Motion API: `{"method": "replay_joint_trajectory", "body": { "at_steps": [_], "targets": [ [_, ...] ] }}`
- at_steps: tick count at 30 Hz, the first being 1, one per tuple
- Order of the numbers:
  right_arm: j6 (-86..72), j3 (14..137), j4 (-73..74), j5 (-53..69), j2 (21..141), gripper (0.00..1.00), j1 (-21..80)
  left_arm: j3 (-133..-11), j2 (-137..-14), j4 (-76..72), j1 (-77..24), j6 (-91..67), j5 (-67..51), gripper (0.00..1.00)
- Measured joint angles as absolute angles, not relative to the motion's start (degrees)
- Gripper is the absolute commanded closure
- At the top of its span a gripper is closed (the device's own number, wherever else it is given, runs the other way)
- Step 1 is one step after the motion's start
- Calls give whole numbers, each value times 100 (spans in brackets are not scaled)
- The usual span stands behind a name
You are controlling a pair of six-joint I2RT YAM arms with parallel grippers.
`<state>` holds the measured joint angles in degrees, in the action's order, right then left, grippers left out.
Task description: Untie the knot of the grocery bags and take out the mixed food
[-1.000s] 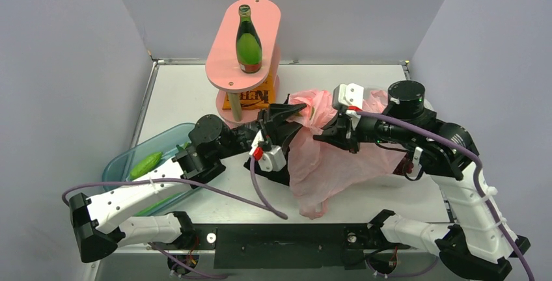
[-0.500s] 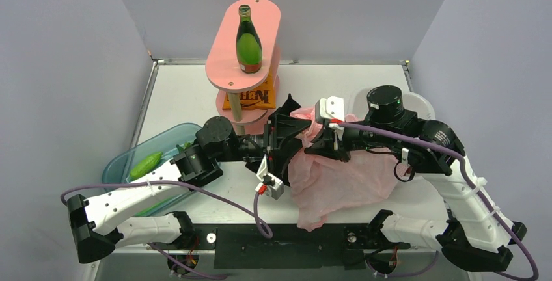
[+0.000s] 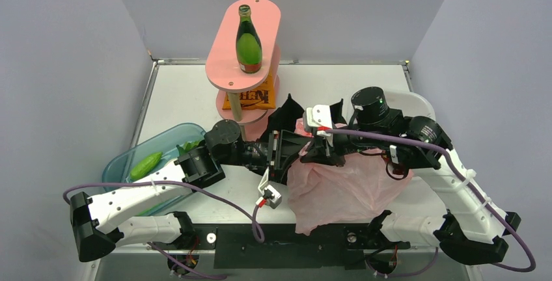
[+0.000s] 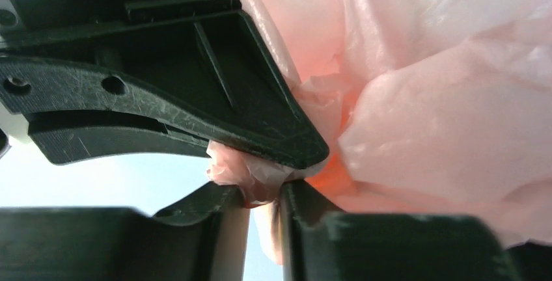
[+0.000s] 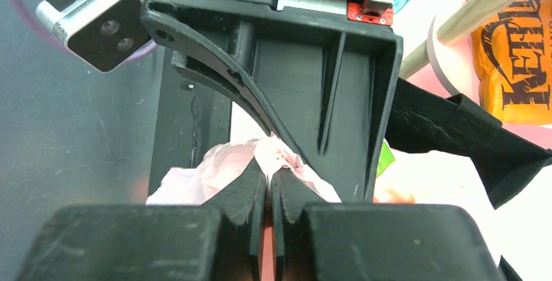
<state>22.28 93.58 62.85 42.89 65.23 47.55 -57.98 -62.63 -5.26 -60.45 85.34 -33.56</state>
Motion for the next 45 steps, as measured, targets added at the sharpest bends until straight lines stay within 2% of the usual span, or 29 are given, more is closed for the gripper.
{"method": "replay_joint_trajectory", "body": {
  "at_steps": [1,2,4,5,6,7,9,11,13,19,27,34,39,45],
  "targets": [
    [2272,9369,6329,4285,6514,100,4775,-5802,-6259,-467,-6047,8591,-3402,100],
    [2305,9378,6357,4285,6514,97,4775,-5806,-6257,-408,-6055,8641,-3441,100],
    [2364,9395,6414,4268,6512,84,4801,-5811,-6239,-307,-6077,8680,-3461,100],
    [2386,9404,6438,4246,6508,70,4807,-5811,-6235,-294,-6082,8659,-3452,100],
    [2392,9411,6455,4222,6499,63,4810,-5811,-6219,-270,-6082,8576,-3409,100],
    [2383,9428,6484,4189,6479,49,4803,-5811,-6202,-255,-6082,8471,-3317,100],
    [2331,9456,6519,4084,6396,34,4737,-5819,-6169,-231,-6077,8095,-2995,100],
    [2244,9509,6497,3874,6217,24,4493,-5878,-6160,-215,-6073,7614,-2650,100],
    [2154,9524,6274,3468,5959,19,4139,-6003,-6163,-231,-6086,7006,-2327,100],
    [1970,9461,5758,2615,5365,15,3894,-6888,-6466,-565,-6154,5063,-1094,100],
    [1356,8803,5201,2604,5516,12,3894,-8388,-7181,-913,-6198,2930,121,100],
    [75,8403,3544,2331,5513,11,3863,-8538,-7234,-967,-6270,1619,213,100],
    [-379,8355,2534,2565,5395,11,3870,-8519,-7234,-1024,-6318,1120,172,100],
    [-163,8134,2353,3002,5225,10,4344,-8519,-7343,-1214,-6440,928,148,100]
  ]
}}
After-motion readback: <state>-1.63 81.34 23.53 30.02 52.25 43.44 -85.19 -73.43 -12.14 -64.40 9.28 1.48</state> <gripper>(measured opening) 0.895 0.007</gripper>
